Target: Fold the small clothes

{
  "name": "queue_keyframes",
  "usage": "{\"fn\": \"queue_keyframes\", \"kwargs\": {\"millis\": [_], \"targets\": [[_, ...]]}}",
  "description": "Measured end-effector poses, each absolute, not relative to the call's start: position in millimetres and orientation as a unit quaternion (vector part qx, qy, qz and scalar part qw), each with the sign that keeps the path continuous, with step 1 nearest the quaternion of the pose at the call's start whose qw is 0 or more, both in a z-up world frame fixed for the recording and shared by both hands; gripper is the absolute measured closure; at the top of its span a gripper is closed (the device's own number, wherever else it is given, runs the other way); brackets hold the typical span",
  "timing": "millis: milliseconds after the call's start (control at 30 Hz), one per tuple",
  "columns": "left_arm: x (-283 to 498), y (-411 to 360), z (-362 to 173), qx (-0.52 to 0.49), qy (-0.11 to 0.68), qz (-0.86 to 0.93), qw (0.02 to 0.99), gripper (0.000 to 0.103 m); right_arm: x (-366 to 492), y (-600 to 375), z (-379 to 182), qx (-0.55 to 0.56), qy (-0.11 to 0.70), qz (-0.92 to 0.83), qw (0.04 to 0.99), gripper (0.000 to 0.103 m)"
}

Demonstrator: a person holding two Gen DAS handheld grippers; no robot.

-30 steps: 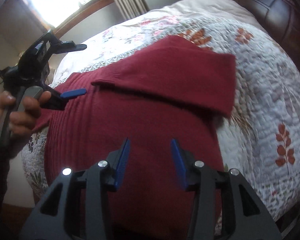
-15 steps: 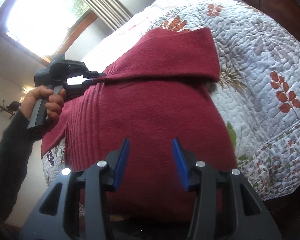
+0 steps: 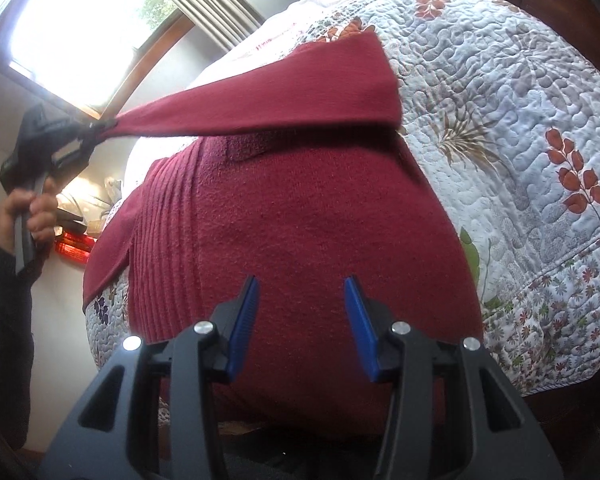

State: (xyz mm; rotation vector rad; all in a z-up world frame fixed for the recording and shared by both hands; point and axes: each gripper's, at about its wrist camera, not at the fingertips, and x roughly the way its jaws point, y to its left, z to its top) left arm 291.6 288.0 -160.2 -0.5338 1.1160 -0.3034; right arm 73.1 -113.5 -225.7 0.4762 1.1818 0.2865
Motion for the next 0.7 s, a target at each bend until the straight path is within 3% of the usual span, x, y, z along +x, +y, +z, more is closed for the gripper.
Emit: {"fn": "queue_keyframes", "kwargs": {"millis": [267,700], "targets": [[274,376,-229,-0.322,0.552,-0.060,0.767,0.097,71,-105,-226,0.207,0.557,0.142,0.792,0.058],[266,383,-222,-0.334,0.528,-0.074,0.777,0.097,66,-104,-224,0.208,0.556,0.141,0.792,0.058]]}}
